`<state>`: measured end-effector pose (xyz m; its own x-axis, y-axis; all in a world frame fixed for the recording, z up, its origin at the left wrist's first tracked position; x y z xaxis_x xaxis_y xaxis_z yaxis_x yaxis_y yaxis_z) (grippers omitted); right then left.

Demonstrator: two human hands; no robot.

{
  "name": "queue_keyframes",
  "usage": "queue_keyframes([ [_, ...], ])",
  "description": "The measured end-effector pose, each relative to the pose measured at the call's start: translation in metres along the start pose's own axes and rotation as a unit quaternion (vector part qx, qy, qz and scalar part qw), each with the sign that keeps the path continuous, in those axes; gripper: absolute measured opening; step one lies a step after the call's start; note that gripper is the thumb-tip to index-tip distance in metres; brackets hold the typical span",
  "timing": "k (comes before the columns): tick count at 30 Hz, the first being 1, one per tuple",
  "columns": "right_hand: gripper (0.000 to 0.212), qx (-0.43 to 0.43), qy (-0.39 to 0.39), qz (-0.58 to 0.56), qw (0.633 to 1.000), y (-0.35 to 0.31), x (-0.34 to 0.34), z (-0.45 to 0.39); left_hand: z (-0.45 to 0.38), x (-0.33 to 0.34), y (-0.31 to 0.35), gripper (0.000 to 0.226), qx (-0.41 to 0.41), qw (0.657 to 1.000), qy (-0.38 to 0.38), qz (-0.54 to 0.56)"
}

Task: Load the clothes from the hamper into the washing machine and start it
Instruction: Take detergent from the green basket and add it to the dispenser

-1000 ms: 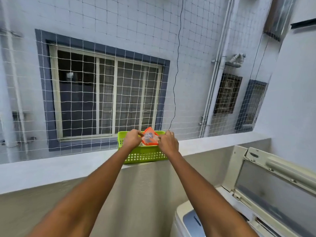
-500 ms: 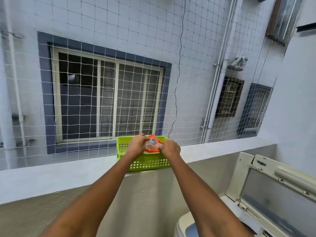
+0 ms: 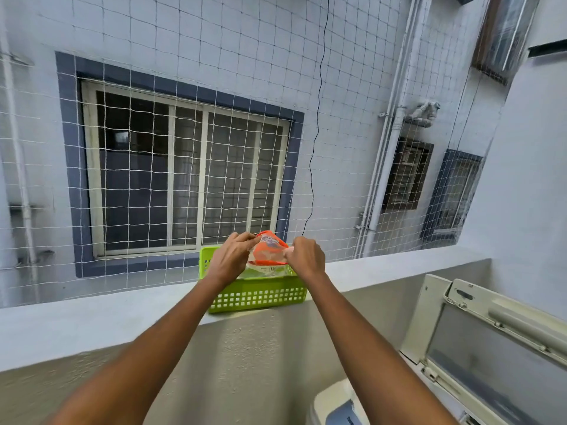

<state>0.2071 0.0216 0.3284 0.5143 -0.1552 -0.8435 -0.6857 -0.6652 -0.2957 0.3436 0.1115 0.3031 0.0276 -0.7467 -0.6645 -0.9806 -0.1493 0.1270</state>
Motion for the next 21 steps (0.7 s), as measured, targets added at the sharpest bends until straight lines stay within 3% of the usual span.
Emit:
queue_keyframes([
  [4,0.025,-0.043,0.043,0.008,0.998,-0.005,-0.017,0.014,0.000,-0.005,0.003,0.054,0.002,0.999,0.019,-0.025],
  [8,0.035,-0.042,0.021,0.009,0.999,-0.006,-0.015,0.028,-0.004,-0.005,0.014,0.055,0.006,0.999,0.028,-0.014],
  [12,0.034,0.060,0.002,-0.140,0.988,0.011,0.001,0.035,-0.020,-0.011,0.048,0.043,0.044,0.999,0.016,0.011],
  [16,0.033,0.192,-0.014,-0.305,0.933,0.042,0.027,0.036,-0.030,-0.012,0.084,0.045,0.128,0.991,-0.011,-0.025],
  [21,0.027,0.247,-0.036,-0.395,0.884,0.055,0.042,0.038,-0.018,-0.015,0.083,0.047,0.203,0.976,-0.028,-0.075],
])
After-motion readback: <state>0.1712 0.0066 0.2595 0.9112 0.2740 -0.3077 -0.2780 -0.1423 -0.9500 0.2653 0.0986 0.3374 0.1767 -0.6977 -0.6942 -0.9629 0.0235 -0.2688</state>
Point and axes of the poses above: each hand's wrist, its own z-axis away from the middle knuckle, its own x-axis out of the palm, y = z × x, the point moved 7 cm from there along -z, towards the middle knuckle, and after that the axes turned 2 degrees about -x, right-handed, at the moved point
